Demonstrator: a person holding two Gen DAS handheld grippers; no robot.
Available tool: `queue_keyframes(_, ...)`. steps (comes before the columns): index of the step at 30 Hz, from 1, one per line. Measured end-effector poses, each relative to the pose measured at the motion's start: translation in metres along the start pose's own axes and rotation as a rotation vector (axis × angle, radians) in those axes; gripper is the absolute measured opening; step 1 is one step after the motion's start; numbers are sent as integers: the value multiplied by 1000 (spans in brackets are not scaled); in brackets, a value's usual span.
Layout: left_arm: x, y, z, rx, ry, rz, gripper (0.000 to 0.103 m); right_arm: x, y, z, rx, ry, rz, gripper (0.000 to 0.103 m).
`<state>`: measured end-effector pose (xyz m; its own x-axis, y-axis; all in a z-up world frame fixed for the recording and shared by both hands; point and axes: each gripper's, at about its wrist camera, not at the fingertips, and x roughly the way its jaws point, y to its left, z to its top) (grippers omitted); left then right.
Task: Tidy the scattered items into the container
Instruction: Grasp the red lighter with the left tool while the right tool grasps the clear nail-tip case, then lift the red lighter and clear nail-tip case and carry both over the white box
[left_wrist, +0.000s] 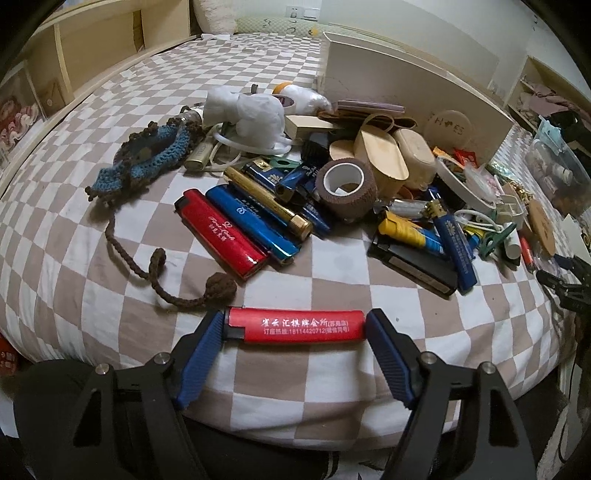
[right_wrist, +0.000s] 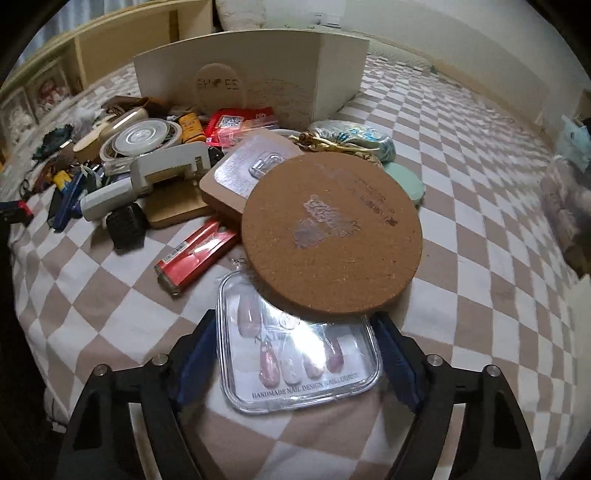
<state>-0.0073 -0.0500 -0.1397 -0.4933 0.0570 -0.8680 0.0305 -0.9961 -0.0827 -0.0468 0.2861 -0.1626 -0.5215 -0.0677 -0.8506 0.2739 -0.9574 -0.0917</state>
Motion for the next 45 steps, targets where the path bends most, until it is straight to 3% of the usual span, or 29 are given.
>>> queue_keyframes(6,-1,-1,-2,14,7,26,79,-4,5,-11,164,-3,-51,79)
queue_keyframes(9,0,-1,-3,21,11,45,87,-9,12,-17,213,-3,-61,79)
queue_keyframes(12,2,-1,-3,24,14,44,87,-14,21,-22,244,-6,-62,79)
queue_keyframes(25,9,-10,-2,71,25,81,87,-32,58,-28,304,-27,-95,78)
queue_keyframes(31,8,-7,-3,68,17,73,81,-39,72,-31,297,-7,-75,78)
queue_keyframes(45,-9,-23,-6,106,-2,-32,81,-50,115,-19,262,-13,28,78)
